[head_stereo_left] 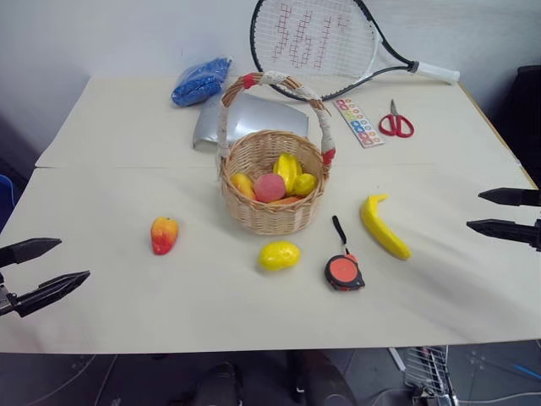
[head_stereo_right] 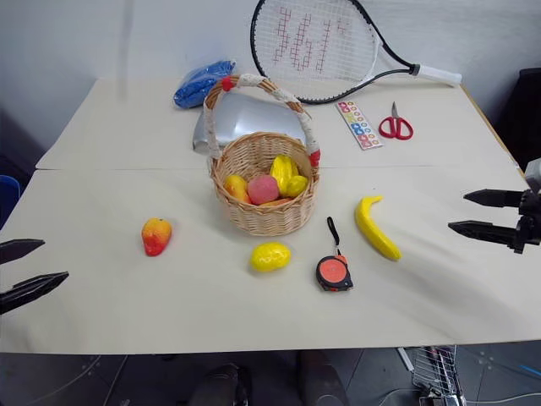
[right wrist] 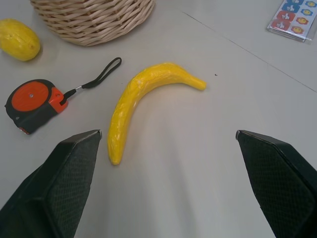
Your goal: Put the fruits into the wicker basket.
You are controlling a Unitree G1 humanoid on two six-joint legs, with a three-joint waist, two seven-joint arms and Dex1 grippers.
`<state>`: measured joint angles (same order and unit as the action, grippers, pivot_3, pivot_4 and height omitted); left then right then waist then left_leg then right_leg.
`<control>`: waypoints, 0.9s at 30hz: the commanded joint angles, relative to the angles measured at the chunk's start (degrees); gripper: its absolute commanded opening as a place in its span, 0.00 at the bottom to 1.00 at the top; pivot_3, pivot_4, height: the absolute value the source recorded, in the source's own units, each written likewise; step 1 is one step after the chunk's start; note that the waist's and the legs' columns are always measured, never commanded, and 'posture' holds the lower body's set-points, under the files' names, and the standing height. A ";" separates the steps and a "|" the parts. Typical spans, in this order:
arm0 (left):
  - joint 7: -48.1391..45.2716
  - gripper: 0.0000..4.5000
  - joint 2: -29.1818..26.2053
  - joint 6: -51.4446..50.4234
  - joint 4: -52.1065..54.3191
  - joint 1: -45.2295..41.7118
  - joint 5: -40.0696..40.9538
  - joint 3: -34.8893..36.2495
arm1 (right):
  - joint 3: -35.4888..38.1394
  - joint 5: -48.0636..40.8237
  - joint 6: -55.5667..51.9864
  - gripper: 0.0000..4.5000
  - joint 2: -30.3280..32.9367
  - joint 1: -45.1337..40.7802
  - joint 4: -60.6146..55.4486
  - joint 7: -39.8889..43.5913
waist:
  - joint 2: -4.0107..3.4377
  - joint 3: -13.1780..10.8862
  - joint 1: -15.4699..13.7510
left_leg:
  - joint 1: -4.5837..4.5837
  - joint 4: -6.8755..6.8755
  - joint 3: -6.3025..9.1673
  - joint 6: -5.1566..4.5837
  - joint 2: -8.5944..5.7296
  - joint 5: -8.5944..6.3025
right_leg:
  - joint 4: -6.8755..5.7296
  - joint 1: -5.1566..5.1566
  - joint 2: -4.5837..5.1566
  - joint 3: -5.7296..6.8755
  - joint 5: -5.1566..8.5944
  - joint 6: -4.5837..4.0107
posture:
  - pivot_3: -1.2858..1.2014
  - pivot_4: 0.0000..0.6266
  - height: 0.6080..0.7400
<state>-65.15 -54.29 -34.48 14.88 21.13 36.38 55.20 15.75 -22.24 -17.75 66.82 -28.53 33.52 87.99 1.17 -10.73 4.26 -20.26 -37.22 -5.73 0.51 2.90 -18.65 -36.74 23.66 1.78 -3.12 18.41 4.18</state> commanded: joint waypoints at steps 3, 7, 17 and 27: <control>0.72 1.00 0.33 1.72 -0.70 0.26 -1.15 1.28 | 0.93 -1.38 -0.54 1.00 1.28 -0.31 -0.83 2.33 | 0.00 0.00 0.30 | 0.00 -0.02 0.00 0.00 0.00 0.00 | -0.03 -0.01 0.00 0.00 0.00 0.00 | 0.52 0.24 1.00; 2.39 1.00 0.39 0.82 -1.58 -2.11 0.36 1.54 | 0.05 -0.25 -0.17 1.00 1.40 -0.44 -0.57 1.66 | 0.00 0.00 0.41 | 0.01 -0.06 0.00 0.00 0.00 0.00 | -0.10 0.00 -0.01 0.00 0.00 0.01 | 0.52 0.24 1.00; 2.16 1.00 0.66 1.42 -1.39 -1.31 -0.32 0.62 | 0.06 0.34 0.44 1.00 1.28 1.14 -1.32 1.05 | 0.00 0.00 0.55 | 0.04 -0.08 -0.01 0.01 0.01 0.01 | -0.17 0.00 -0.02 -0.02 0.00 0.01 | 0.52 0.24 1.00; 4.22 1.00 0.12 -0.22 0.59 -8.67 2.59 -7.41 | -0.29 0.10 -0.08 1.00 0.10 2.26 -6.72 -1.27 | 0.00 0.00 0.50 | 0.05 -0.15 -0.01 0.03 -0.01 0.03 | -0.27 -0.01 -0.02 -0.02 -0.01 0.02 | 0.52 0.24 1.00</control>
<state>-61.53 -53.78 -34.29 13.05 13.54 37.03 49.42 15.37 -21.51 -17.66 66.79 -26.21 30.04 86.86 1.17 -10.73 4.76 -20.19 -37.38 -5.74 0.54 2.89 -18.61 -37.04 23.65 1.77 -3.15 18.40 4.20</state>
